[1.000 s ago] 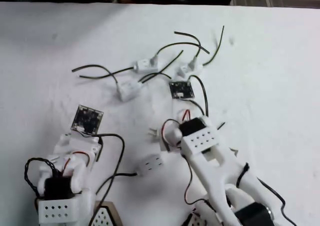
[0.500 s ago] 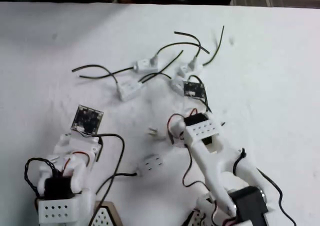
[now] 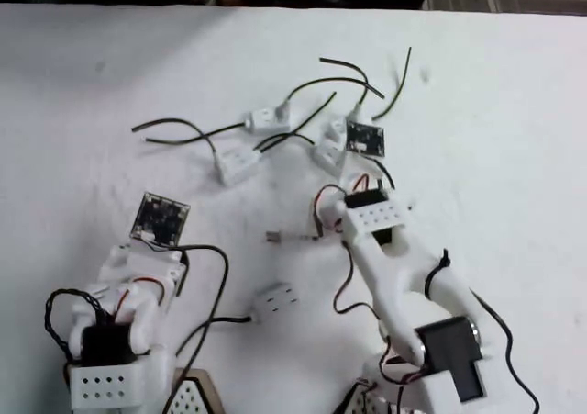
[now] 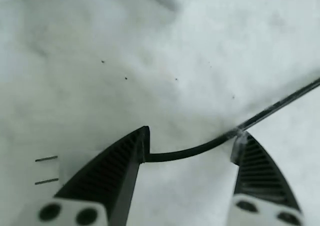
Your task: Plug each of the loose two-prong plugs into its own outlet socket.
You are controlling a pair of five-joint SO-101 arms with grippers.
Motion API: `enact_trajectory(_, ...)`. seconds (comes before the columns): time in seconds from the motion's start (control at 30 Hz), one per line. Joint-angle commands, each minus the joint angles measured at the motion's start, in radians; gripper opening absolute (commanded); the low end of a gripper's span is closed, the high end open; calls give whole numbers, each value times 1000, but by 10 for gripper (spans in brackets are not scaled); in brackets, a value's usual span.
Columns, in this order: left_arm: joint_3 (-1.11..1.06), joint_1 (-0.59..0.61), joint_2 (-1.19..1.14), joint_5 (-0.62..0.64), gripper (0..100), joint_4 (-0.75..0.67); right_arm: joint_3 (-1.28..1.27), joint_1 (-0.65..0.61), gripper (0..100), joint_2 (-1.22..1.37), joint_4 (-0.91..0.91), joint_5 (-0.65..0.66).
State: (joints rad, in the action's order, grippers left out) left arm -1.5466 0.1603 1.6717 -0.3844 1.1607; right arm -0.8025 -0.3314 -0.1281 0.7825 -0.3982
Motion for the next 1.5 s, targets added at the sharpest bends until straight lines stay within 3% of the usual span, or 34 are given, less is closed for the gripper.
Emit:
enact_trajectory(0.0,6,7,8,-9,185,2,40,15,259,30,-16,-11)
enact_trajectory(0.17,6,7,8,-9,185,2,95,21,245,131,-8,-15)
enact_trajectory(0.33,6,7,8,-9,185,2,152,77,2,157,-7,5)
enact_trajectory(0.37,6,7,8,-9,185,2,161,91,24,147,5,35)
enact_trajectory(0.6,6,7,8,-9,185,2,256,191,17,-4,170,313)
enact_trajectory(0.8,6,7,8,-9,185,2,408,249,16,-51,302,707)
enact_trajectory(1.03,6,7,8,-9,185,2,628,183,18,-50,518,956)
enact_trajectory(1.13,6,7,8,-9,185,2,603,96,66,-50,542,968)
enact_trajectory(1.3,6,7,8,-9,185,2,562,-12,272,-50,556,858)
enact_trajectory(1.47,6,7,8,-9,185,2,575,-62,265,-62,662,790)
